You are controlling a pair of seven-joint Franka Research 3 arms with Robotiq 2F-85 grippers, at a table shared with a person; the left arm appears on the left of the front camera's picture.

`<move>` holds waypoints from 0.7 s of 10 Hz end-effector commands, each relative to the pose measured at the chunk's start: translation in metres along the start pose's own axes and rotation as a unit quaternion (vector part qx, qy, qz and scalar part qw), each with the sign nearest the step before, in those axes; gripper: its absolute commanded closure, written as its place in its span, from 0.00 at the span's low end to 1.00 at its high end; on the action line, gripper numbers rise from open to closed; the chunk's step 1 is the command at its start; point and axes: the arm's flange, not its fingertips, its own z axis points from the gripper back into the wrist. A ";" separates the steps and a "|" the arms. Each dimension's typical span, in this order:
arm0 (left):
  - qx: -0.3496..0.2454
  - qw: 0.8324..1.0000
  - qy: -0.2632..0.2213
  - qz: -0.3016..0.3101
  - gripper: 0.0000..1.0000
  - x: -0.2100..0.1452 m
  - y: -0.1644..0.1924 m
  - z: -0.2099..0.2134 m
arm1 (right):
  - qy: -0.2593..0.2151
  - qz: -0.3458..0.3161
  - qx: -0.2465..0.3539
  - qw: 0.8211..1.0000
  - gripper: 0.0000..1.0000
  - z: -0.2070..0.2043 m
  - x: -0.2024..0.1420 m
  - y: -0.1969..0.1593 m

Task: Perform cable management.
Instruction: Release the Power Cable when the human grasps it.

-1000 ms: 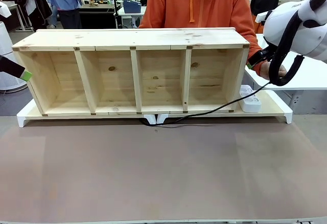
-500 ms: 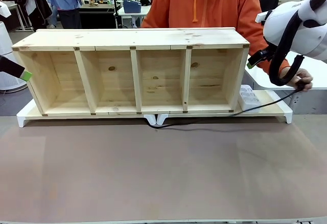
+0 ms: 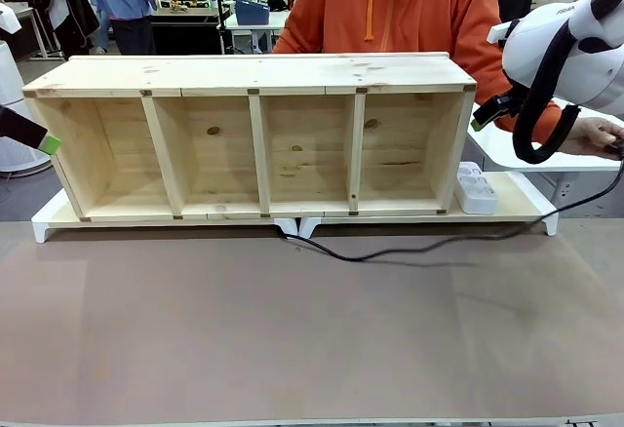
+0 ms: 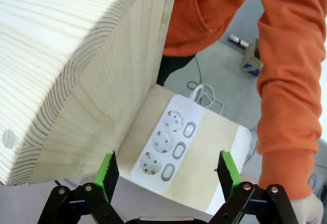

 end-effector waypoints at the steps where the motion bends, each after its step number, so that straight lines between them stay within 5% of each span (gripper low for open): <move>1: 0.001 1.000 0.000 0.000 0.00 0.000 0.000 -0.001 | -0.002 -0.004 0.001 1.000 0.00 0.001 0.002 0.001; 7: 0.001 1.000 0.000 0.000 0.00 0.000 0.000 -0.001 | -0.002 -0.004 0.001 1.000 0.00 0.001 0.002 0.001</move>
